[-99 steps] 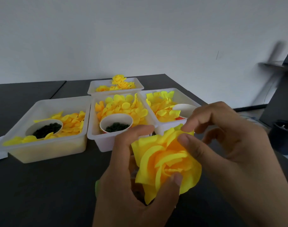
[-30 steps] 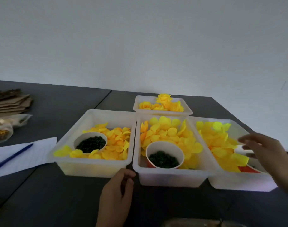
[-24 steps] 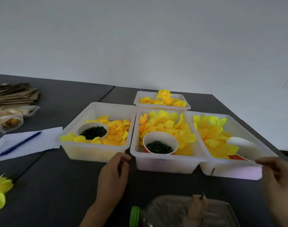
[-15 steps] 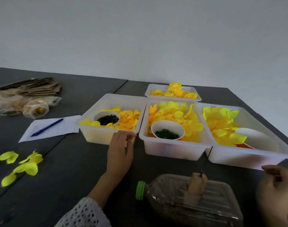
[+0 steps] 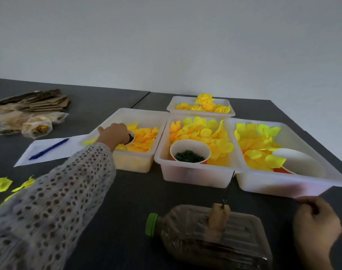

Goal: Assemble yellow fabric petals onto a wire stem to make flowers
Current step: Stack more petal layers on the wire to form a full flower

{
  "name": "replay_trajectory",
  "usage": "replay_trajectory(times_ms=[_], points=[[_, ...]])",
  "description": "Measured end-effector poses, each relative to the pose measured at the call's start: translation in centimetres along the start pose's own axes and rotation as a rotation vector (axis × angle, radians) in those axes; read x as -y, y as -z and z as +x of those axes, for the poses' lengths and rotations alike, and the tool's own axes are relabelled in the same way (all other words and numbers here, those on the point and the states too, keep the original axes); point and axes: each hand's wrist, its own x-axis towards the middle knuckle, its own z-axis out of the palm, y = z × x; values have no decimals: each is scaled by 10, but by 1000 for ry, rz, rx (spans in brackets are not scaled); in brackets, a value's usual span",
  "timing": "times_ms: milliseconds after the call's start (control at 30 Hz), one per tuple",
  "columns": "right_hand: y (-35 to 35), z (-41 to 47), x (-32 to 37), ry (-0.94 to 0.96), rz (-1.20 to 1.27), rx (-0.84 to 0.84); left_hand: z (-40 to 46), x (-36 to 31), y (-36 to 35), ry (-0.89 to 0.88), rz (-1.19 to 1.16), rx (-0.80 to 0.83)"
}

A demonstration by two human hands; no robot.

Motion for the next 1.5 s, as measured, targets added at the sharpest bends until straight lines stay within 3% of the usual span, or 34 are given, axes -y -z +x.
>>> replay_trajectory(times_ms=[400, 700, 833, 967, 1067, 1167, 1267, 1333, 1500], points=[[1, 3, -1, 52, 17, -48, 51, 21, -30, -84, 20, -103], [2, 6, -5, 63, -17, -20, 43, 25, -26, -97, -22, -248], [2, 6, -3, 65, -17, -30, 32, 19, -11, -98, -44, -217], [3, 4, -3, 65, -7, -42, 18, 12, 3, -49, -325, -325], [3, 3, -4, 61, 5, -51, 1, 3, 11, 56, -894, -386], [3, 2, -3, 66, 11, -55, -19, -12, 26, 91, -1636, -128], [4, 1, -3, 76, 9, -40, -52, -32, 44, 26, -2005, 115], [4, 0, -3, 69, 19, -38, -89, -48, 52, -94, -2045, 223], [6, -2, -3, 63, 24, -25, -196, -84, 49, -587, -1629, 275]])
